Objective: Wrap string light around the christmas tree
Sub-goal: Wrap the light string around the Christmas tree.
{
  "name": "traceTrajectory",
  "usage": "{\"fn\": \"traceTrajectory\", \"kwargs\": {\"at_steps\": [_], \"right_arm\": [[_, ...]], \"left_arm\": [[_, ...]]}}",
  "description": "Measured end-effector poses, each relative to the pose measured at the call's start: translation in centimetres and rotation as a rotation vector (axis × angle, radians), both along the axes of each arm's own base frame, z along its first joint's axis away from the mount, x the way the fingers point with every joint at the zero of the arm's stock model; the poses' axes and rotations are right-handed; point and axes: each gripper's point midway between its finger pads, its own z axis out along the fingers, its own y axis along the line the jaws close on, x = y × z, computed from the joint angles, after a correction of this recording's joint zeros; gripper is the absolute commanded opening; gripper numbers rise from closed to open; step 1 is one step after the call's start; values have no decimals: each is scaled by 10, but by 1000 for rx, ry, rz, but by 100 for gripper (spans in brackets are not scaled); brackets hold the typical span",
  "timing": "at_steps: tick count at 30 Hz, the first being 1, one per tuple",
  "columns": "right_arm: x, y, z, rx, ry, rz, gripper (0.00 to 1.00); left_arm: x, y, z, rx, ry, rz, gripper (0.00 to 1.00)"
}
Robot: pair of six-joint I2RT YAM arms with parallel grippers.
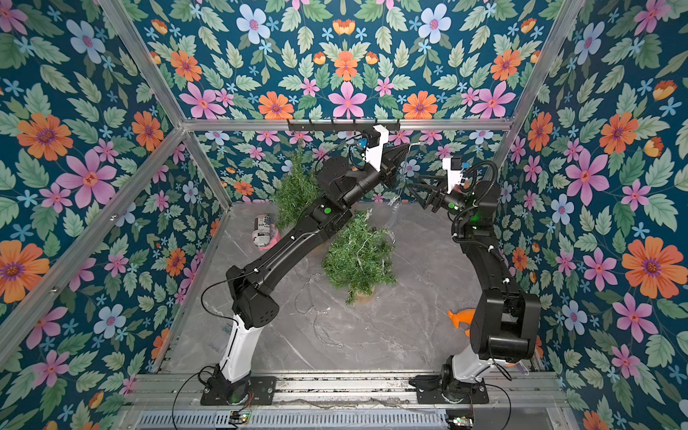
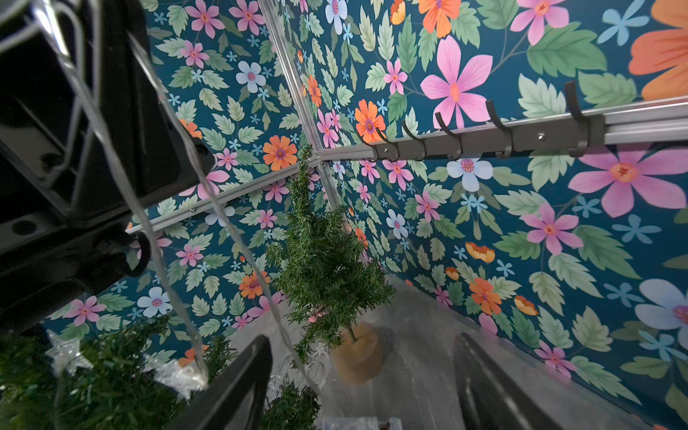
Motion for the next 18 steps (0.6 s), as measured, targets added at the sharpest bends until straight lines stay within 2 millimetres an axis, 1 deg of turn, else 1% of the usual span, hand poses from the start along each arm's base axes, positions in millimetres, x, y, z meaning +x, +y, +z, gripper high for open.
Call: {"fn": "traceTrajectory", "kwargs": {"at_steps": [6,15,18], "right_arm": [[-2,14,-1,-13,-8,32,75],[-1,21,0,-23,-18,42,75],[2,25,-1,-25,-19,51,72]], "left_arm": [[0,-1,-1,7,1,2,0],[-2,-2,0,7,-3,-1,0],[-3,-3,0,7,-3,-3,0]]}}
